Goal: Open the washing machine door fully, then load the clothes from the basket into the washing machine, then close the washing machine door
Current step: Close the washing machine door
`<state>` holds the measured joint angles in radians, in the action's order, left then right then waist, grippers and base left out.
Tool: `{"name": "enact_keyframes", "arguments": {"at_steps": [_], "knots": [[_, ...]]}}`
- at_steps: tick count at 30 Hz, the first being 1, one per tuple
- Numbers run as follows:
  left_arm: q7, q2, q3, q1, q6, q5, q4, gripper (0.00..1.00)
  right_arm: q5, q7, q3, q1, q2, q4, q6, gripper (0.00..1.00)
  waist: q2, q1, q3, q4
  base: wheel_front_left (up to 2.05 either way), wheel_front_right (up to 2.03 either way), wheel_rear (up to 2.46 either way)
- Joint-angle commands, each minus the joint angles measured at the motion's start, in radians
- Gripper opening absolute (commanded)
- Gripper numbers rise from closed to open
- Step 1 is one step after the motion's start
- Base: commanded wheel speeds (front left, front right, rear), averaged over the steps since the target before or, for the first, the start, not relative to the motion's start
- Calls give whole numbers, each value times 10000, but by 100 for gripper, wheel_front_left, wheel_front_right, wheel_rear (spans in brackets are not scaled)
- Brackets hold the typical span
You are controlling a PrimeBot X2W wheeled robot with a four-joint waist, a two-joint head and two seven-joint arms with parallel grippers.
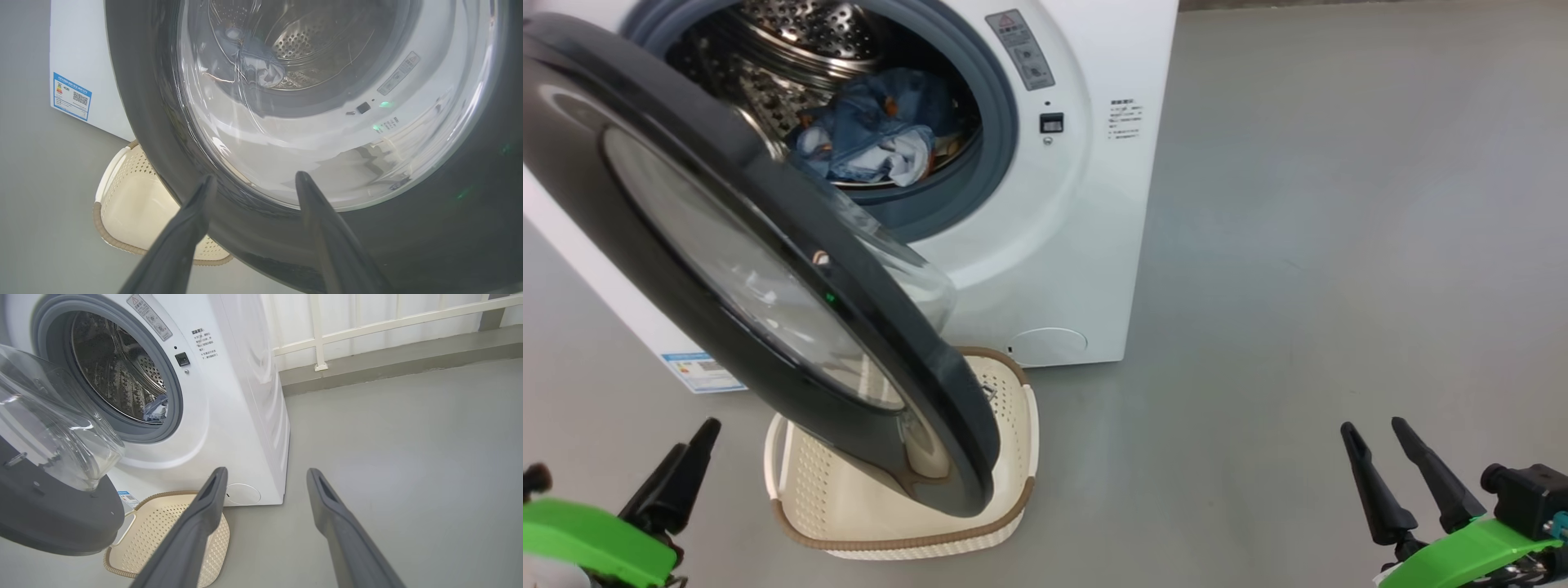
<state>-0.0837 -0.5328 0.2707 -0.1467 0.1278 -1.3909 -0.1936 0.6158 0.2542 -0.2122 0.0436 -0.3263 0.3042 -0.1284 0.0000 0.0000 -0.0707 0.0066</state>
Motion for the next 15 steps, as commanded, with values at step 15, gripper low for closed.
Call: {"name": "enact_keyframes", "arguments": {"at_steps": [15], "knots": [[3444, -200, 305, 494, 29, 2505, -783, 100, -116, 76, 74, -66, -161, -224, -23, 100, 0, 0, 29, -332, 0, 0, 0]]}}
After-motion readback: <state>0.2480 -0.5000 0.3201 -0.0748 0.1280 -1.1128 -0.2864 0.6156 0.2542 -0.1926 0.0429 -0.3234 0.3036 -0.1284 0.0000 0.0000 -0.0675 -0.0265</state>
